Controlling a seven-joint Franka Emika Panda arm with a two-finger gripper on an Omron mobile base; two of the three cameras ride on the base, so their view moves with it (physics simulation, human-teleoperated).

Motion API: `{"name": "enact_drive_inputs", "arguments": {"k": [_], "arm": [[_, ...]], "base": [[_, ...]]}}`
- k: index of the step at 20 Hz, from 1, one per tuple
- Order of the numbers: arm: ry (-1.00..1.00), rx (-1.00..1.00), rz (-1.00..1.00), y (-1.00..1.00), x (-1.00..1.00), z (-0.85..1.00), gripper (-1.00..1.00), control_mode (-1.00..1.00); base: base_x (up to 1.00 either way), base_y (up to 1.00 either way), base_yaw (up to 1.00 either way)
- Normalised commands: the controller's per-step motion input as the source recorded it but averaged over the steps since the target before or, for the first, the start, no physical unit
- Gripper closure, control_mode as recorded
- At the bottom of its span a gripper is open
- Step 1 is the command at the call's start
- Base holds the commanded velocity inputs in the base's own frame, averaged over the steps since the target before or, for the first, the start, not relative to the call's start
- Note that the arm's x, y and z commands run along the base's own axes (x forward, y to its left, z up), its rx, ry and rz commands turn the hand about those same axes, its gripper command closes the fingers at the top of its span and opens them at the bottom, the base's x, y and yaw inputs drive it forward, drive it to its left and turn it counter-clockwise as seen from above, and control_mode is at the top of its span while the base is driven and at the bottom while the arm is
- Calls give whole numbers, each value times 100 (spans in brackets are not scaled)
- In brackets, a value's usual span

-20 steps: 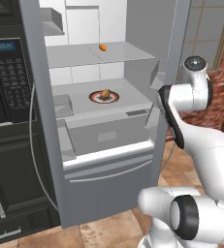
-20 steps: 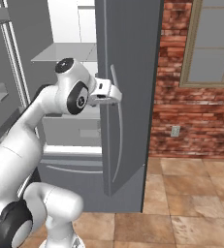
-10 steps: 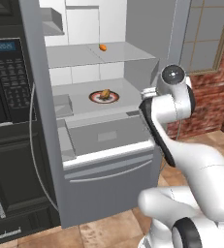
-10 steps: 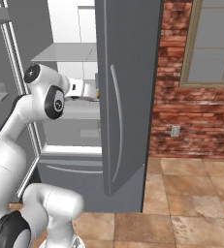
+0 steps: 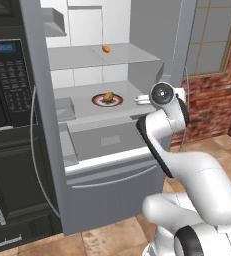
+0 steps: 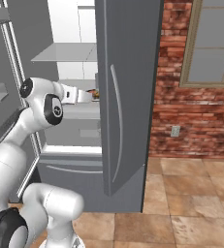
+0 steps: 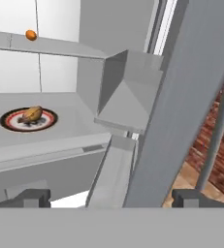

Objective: Retrieve the chicken drumstick from the fridge and place it on the saucepan with marinade on the stove.

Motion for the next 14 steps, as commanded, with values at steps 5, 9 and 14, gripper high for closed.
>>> {"name": "enact_drive_inputs", "arguments": {"k": [5, 9, 14], "arm": [[0, 0, -6, 13, 40, 0, -100, -100], [0, 0, -8, 16, 51, 0, -100, -100], [0, 0, -4, 4, 45, 0, -100, -100]], "base": [[0, 0, 0], [0, 0, 0], [0, 0, 0]]}}
